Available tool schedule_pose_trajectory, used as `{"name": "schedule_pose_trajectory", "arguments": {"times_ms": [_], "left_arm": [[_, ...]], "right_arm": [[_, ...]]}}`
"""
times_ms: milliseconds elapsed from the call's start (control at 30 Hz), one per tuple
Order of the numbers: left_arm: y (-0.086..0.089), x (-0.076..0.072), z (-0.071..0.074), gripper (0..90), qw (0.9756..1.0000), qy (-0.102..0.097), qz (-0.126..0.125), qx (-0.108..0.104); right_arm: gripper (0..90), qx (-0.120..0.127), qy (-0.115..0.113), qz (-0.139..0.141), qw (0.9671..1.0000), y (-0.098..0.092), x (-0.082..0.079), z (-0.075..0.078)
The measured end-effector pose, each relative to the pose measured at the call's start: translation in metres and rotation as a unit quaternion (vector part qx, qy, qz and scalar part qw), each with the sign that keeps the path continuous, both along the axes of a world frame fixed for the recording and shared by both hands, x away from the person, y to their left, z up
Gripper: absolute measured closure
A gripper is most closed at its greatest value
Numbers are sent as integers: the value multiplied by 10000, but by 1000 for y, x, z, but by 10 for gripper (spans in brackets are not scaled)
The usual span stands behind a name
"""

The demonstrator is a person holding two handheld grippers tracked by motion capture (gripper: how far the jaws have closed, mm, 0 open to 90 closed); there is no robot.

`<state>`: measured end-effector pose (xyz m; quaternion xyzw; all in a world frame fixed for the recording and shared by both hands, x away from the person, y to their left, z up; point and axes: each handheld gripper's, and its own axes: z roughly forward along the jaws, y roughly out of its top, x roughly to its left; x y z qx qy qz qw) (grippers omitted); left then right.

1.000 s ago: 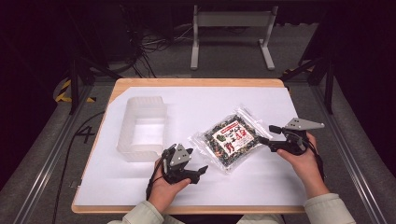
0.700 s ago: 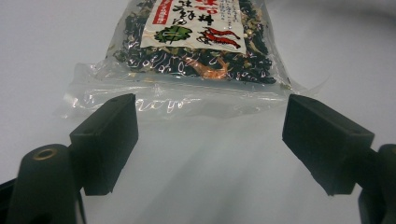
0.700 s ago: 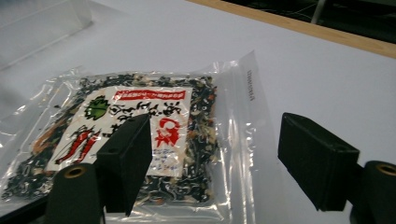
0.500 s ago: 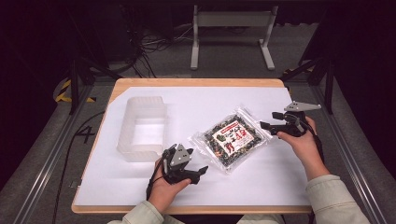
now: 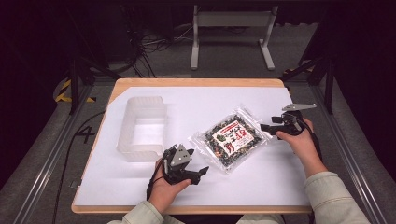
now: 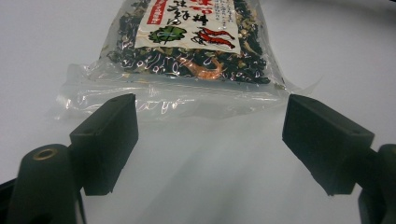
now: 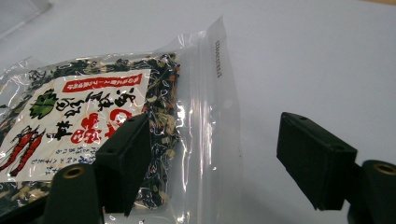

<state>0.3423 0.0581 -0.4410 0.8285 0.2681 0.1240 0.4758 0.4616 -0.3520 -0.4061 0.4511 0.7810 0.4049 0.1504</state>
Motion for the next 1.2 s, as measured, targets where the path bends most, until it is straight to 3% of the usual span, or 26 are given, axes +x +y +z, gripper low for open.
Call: {"name": "schedule_pose_trajectory", "arguments": {"times_ms": [367,600,1000,1200], "left_arm": [[0,0,0,195,10000,-4,11,12],[0,0,0,195,10000,-13,-5,37],[-1,0,0,198,10000,-21,17,63],[-1,0,-1,200,9999,-27,37,98]], "right_arm": [[322,181,467,54,9987,-1,1,-16],[405,261,787,146,9964,-1,1,-21],[581,212,1095,166,9936,-1,0,-22],[631,91,1079,189,9939,2,-2,-20]]}}
